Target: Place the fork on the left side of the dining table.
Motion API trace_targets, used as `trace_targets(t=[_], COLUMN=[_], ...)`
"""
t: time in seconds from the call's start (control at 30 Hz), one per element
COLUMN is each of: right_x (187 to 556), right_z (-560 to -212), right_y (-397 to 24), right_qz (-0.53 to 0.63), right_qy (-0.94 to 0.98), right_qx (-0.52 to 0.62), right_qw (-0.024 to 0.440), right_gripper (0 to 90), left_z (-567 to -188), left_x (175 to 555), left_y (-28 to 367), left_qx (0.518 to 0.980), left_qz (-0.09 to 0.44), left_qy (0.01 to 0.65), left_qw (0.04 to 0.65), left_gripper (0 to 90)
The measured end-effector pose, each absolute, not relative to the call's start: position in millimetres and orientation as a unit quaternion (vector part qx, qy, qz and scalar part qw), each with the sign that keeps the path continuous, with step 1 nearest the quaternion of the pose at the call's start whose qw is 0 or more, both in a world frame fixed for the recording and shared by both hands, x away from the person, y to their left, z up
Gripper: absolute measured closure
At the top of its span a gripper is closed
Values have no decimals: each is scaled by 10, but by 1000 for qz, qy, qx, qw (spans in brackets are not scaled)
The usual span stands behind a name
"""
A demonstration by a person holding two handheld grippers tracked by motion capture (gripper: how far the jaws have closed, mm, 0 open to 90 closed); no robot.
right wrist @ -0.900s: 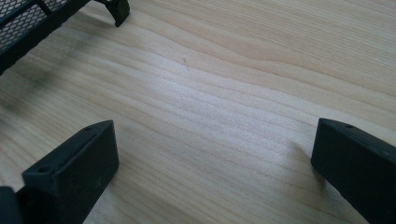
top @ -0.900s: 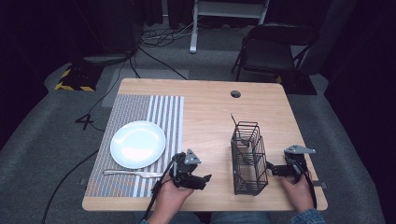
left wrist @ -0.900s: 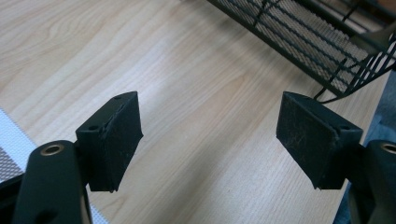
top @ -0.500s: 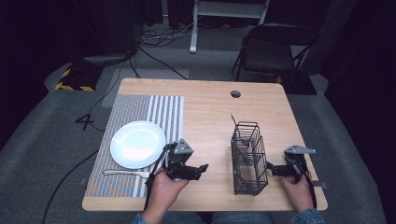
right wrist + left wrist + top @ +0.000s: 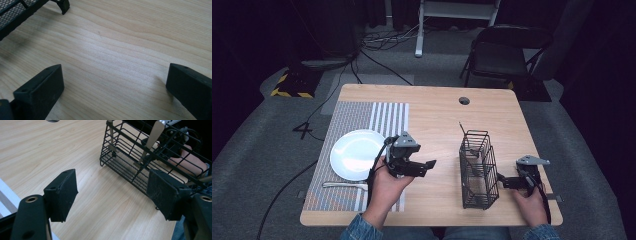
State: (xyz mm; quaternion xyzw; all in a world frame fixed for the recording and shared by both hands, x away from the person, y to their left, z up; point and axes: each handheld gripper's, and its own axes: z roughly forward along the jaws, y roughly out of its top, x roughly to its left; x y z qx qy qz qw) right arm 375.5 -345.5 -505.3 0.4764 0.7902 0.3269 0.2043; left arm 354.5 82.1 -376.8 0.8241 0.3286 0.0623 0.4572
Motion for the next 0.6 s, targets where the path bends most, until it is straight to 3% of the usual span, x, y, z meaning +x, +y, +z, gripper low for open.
trace_targets(t=[0.3,0.6], right_x=[3753,3745], right_z=[-5052,-5052], right_y=[-3453,-3452], right_qz=[328,330], right_qy=[790,790], right_qx=[477,474], right_qw=[204,205], right_gripper=[19,37], left_z=[-3581,-3548], left_x=[3799,4054], left_y=[675,590], left_qx=[819,817], left_qz=[66,41], left_qy=[329,330], left_qw=[465,471], left_gripper=[228,288])
